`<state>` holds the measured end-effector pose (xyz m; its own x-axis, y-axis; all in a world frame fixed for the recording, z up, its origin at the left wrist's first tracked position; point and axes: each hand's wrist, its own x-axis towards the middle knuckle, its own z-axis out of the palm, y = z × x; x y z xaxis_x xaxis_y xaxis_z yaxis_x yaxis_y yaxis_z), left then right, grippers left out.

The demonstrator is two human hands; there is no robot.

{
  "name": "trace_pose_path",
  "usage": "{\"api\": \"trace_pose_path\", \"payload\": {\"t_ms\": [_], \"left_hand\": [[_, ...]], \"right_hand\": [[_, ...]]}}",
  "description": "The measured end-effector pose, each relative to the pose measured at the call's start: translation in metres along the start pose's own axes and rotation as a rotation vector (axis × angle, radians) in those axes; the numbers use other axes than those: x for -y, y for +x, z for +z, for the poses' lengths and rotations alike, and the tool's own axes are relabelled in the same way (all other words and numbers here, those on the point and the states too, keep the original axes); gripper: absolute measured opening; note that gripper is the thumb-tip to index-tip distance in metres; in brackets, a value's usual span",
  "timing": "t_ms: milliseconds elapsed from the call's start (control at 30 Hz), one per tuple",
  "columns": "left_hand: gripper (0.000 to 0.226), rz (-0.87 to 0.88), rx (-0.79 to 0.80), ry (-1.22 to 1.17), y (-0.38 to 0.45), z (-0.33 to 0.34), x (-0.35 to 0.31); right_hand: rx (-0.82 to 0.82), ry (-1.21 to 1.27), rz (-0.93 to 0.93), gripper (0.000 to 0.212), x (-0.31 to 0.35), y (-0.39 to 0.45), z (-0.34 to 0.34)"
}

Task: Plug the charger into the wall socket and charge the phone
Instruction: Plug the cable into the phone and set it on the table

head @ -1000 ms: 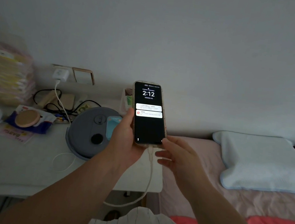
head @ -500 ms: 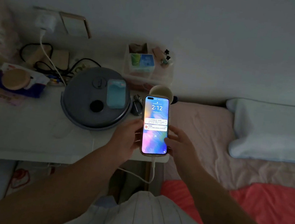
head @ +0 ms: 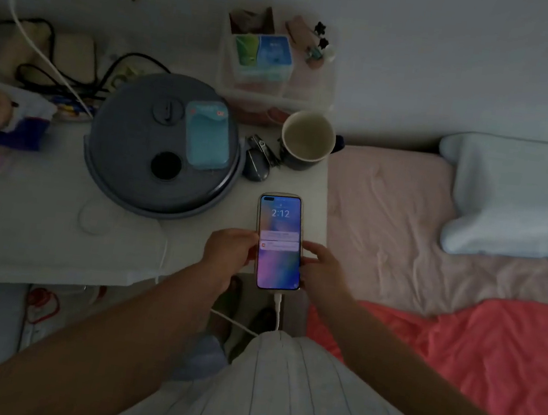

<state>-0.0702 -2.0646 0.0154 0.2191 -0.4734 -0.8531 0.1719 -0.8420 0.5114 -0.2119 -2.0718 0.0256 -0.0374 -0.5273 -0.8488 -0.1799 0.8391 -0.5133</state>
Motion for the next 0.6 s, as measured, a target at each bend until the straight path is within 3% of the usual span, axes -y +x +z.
{"api": "trace_pose_path", "payload": {"t_ms": [200,400,600], "left_hand": [[0.021,0.016,-0.029,0.075,0.024,0.0,0.001],[0.009,0.022,-0.06,0.132,0.038,0.003,0.003],[0.021,0.054,-0.072,0.194,0.044,0.006,-0.001]], "right_hand": [[-0.055,-0.046,0.03,0.048,-0.003,0.017,0.003],[-0.073,0.012,0.082,0.049,-0.005,0.026,0.007],[-0.092,-0.012,0.072,0.05,-0.005,0.035,0.007]]}}
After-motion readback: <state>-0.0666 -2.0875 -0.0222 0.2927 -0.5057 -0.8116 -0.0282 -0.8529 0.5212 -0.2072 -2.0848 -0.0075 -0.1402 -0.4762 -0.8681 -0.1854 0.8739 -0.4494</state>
